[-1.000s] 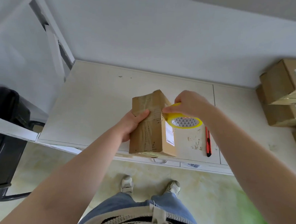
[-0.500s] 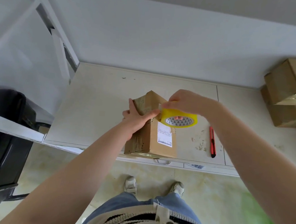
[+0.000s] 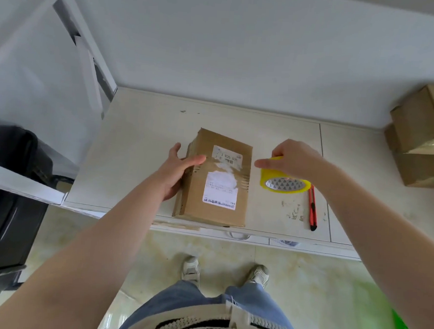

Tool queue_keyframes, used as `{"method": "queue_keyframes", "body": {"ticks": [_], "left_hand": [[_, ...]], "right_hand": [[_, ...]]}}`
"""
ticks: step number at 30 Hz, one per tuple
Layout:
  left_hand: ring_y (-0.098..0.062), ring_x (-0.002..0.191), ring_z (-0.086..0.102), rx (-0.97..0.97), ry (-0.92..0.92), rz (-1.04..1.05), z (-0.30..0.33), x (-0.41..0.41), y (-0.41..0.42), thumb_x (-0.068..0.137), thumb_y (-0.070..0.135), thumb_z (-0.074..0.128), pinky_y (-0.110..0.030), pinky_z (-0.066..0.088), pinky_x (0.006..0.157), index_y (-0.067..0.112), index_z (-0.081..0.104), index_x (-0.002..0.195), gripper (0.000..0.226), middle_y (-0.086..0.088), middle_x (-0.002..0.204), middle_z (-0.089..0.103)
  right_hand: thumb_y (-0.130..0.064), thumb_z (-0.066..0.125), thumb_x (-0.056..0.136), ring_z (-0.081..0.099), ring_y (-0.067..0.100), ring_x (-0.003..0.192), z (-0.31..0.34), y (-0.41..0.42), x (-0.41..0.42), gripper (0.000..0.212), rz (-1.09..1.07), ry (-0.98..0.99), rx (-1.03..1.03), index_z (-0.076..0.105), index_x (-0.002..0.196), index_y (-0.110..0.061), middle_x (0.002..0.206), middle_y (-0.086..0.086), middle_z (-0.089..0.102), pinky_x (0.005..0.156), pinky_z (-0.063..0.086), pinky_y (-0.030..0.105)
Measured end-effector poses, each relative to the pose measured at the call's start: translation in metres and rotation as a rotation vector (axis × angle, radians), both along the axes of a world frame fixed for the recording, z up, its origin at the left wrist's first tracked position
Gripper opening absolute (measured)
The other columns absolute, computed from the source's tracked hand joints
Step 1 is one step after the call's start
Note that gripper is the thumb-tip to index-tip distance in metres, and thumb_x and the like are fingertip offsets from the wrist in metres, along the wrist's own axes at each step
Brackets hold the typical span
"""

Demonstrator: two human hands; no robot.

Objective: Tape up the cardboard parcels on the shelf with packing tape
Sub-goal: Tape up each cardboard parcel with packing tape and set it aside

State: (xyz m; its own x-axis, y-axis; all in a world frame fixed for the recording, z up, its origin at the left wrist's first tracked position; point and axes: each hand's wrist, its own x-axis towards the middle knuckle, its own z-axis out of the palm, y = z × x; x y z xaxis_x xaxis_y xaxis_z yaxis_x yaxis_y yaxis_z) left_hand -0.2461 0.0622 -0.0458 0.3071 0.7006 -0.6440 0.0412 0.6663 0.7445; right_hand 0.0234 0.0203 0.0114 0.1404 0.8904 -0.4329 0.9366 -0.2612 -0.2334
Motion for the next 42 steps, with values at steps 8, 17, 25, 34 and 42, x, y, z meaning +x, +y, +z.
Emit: {"method": "queue_keyframes", "body": {"ticks": [8,17,25,34,42], "left_hand": [[-0.027,0.106,0.066,0.000,-0.015,0.057,-0.018,-0.007,0.001,0.087,0.016,0.071,-0.038,0.053,0.089,0.020,0.031,0.148,0.073,-0.015,0.123,0.064],[-0.014,0.099,0.066,0.217,0.250,-0.196,-0.017,0.022,-0.002,0.077,0.044,0.078,-0.025,0.051,0.076,0.017,0.040,0.141,0.078,0.001,0.120,0.067],[-0.017,0.102,0.067,0.261,0.276,-0.194,-0.024,0.021,-0.002,0.074,0.042,0.081,-0.033,0.054,0.088,0.017,0.056,0.125,0.062,0.002,0.115,0.070],[-0.026,0.104,0.070,0.065,-0.052,-0.103,-0.030,0.038,-0.020,0.084,0.047,0.071,-0.040,0.059,0.084,0.015,0.043,0.139,0.070,-0.014,0.128,0.065],[-0.029,0.152,-0.003,0.336,0.480,-0.176,0.000,0.064,-0.018,0.087,0.072,0.046,-0.058,0.007,0.120,0.033,-0.002,0.157,0.094,-0.012,0.165,-0.007]], "right_hand": [[-0.076,0.060,0.075,0.055,0.020,0.063,-0.040,0.005,-0.017,0.061,-0.084,0.059,-0.071,0.053,0.061,-0.017,0.063,0.000,0.054,0.058,0.038,0.030],[-0.073,0.063,0.076,0.053,0.020,0.059,-0.055,0.002,-0.013,0.060,-0.154,0.195,-0.097,0.054,0.060,-0.015,0.059,0.001,0.054,0.060,0.038,0.031],[-0.068,0.061,0.080,0.061,0.021,0.069,-0.054,-0.006,-0.015,0.062,-0.171,0.315,-0.087,0.075,0.090,-0.009,0.081,0.010,0.070,0.066,0.046,0.032],[-0.058,0.060,0.086,0.060,0.023,0.068,0.063,0.020,-0.005,0.049,0.105,0.155,-0.137,0.077,0.078,-0.013,0.081,0.012,0.071,0.065,0.044,0.033],[-0.039,0.057,0.094,0.057,0.014,0.052,0.058,0.032,-0.045,0.044,0.115,0.237,-0.104,0.073,0.076,-0.002,0.065,0.007,0.071,0.061,0.044,0.023]]}}
